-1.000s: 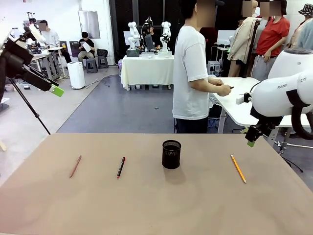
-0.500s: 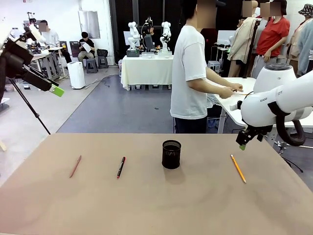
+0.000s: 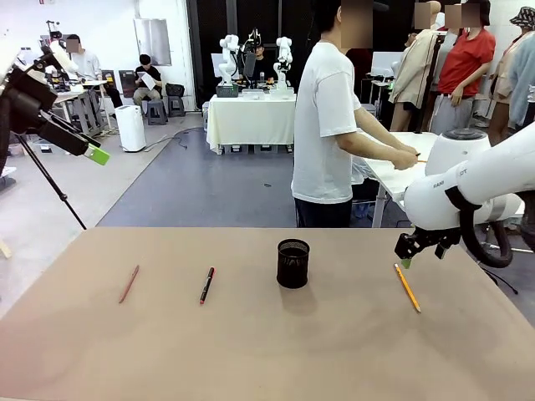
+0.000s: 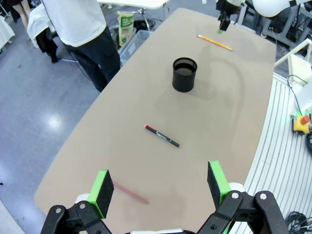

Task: Place the pens into the pen holder.
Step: Pick up a writing instrument from the table and place it into the Pen holder.

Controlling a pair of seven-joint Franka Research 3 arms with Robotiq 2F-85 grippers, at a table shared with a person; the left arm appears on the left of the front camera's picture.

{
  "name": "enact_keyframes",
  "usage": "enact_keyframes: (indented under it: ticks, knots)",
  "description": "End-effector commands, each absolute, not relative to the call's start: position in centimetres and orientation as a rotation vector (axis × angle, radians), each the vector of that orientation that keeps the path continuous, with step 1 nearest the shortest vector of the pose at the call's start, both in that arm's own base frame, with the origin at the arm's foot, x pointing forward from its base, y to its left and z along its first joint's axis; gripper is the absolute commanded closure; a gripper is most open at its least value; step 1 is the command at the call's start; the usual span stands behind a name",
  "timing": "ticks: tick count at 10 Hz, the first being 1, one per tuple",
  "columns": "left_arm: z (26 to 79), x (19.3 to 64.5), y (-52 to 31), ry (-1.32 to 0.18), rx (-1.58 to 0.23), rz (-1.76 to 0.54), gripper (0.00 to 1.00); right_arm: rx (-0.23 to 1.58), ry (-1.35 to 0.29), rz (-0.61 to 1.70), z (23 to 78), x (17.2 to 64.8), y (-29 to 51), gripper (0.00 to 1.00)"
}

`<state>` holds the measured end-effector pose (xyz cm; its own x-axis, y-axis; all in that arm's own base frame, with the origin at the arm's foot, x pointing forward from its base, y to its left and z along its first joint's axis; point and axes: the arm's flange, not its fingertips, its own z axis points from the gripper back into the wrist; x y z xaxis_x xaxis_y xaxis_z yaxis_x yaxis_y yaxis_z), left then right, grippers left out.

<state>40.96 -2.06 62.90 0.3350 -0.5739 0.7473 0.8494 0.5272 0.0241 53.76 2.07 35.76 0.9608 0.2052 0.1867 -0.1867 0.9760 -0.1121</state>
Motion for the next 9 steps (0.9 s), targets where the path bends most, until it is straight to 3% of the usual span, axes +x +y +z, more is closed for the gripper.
enact_keyframes:
  ticks: [1,9]
  knots:
    - [62.9,40.8,-2.1,-0.79,-0.408,-0.963,0.0,-0.055,-0.184,0.138,34.3,54.3,3.4,0.0]
    - [62.9,40.8,-2.1,-0.79,-0.408,-0.963,0.0,0.011,-0.126,0.017,30.8,58.7,2.9,0.0]
